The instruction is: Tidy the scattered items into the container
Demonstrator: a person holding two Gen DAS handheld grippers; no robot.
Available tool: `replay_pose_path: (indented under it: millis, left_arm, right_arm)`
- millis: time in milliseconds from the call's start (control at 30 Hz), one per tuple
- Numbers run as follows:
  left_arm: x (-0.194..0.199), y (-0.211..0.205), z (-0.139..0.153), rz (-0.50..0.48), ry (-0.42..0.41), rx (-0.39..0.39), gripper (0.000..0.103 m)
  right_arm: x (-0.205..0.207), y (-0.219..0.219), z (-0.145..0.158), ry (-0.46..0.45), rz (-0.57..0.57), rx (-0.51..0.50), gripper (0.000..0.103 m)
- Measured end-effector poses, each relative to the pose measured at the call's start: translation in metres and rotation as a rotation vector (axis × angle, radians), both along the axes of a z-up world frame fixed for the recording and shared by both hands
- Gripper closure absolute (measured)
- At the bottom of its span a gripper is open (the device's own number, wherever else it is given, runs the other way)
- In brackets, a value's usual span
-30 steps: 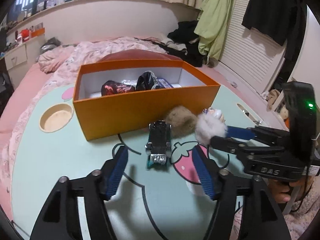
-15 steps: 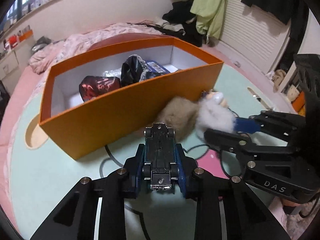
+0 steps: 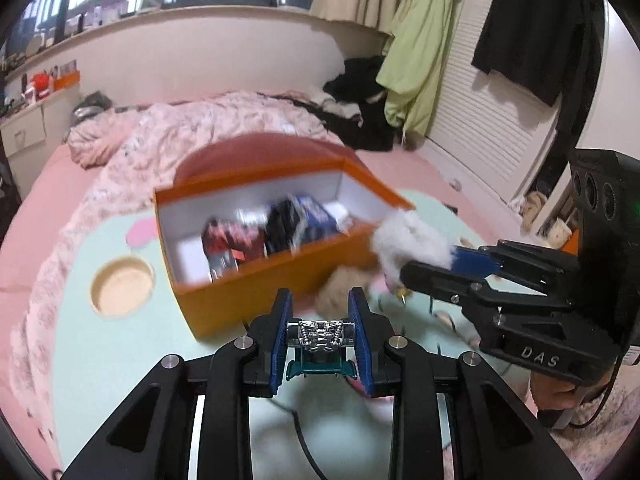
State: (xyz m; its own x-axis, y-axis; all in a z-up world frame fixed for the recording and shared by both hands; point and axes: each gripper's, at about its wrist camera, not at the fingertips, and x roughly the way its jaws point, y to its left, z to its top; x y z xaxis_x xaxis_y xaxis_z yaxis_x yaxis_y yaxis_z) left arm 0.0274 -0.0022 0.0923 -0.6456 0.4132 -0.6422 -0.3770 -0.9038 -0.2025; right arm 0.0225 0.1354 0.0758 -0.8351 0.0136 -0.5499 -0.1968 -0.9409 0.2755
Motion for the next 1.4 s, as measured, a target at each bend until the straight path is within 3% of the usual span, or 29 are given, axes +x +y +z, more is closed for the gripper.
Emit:
replay_pose_path:
  millis: [233, 367, 433, 533, 667, 767, 967, 1167, 1300, 1400]
  left_arm:
    - [-0.061, 0.004, 0.005, 0.051, -0.034, -0.010, 0.076]
    - [-0.075, 0.004, -0.005, 0.101, -0.048, -0.006, 0.058]
    - [-0.068, 0.000, -0.006, 0.108, -0.037, 0.016, 0.046]
    - [-0.052, -0.007, -0.008, 0.106, -0.026, 0.015, 0.040]
    - [-0.022, -0.012, -0.014, 0.093, -0.003, 0.023, 0.030]
    - [0.002, -0.002, -0.014, 0.073, 0.034, -0.035, 0.025]
    - [0.039, 0.021, -0.021, -0.043, 0.012, -0.020, 0.020]
    - [0.035, 0.069, -0.059, -0.158, -0.104, -0.157, 0.020]
    - [0.028, 0.086, -0.058, -0.160, -0.090, -0.213, 0.020]
    - [0.021, 0.094, -0.055, -0.159, -0.104, -0.213, 0.019]
  right_arm:
    - [-0.048, 0.043, 0.021, -0.012, -0.029, -0.052, 0.071]
    - [-0.079, 0.057, 0.011, -0.063, -0.025, -0.105, 0.065]
    - [-0.083, 0.060, 0.002, -0.086, -0.062, -0.132, 0.055]
    - [-0.068, 0.057, -0.006, -0.055, -0.068, -0.167, 0.051]
    - [-0.036, 0.040, -0.006, -0.026, -0.067, -0.101, 0.051]
    - [-0.011, 0.032, -0.009, -0.006, -0.071, -0.082, 0.051]
    - [0.024, 0.034, -0.021, 0.013, -0.095, -0.102, 0.051]
    - [0.033, 0.039, -0.036, -0.001, -0.106, -0.134, 0.051]
    - [0.034, 0.039, -0.041, -0.004, -0.107, -0.151, 0.051]
    - [0.034, 0.039, -0.043, -0.003, -0.111, -0.146, 0.051]
